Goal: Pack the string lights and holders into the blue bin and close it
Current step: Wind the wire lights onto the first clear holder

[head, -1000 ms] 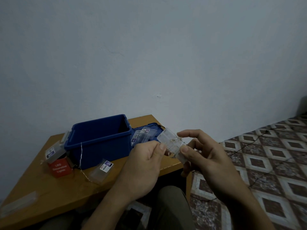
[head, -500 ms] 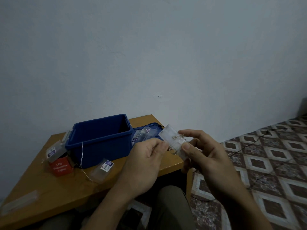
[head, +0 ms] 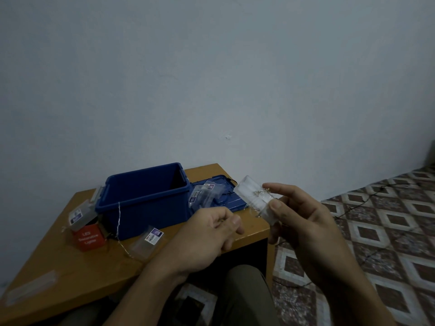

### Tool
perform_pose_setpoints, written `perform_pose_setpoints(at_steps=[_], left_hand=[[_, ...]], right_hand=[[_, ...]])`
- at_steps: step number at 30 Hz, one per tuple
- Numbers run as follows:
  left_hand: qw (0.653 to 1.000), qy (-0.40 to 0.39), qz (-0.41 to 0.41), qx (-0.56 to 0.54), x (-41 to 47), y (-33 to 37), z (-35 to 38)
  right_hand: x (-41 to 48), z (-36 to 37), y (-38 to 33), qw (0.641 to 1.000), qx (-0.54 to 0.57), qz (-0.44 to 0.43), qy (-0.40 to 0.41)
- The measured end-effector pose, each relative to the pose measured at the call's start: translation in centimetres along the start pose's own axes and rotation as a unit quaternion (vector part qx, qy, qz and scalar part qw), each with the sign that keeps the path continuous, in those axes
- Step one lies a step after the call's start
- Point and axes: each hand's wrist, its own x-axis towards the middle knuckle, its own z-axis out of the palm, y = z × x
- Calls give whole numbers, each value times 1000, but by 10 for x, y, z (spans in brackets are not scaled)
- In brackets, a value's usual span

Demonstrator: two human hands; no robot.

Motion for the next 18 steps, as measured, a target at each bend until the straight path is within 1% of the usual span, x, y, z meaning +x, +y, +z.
perform_pose_setpoints(at_steps=[2,4,7,9,12,15,18], left_hand=[[999,-16,-28,-13,1,1,-3],[999,-28,-38,1,2,3,-6],[996,-60,-59,32,7,4,-15],[995,-67,-74,21,12,4,-24],[994,-75,-68,-44,18,9,-34],[995,-83,-33,-32,22,22,-38],[997,-82,-2,-8,22,38,-39]], right_hand=[[-1,1,-3,1000,21,8,-6],[-2,-1,-5,999,45,21,-21],[-2,-5,-6,992,87,36,-82],[-3,-10,-7,986,100,41,-125],[-4,-13,-7,980,56,55,-182],[-4,-12,-4,974,3,65,-216],[-5,-10,-8,970,-73,56,-226]])
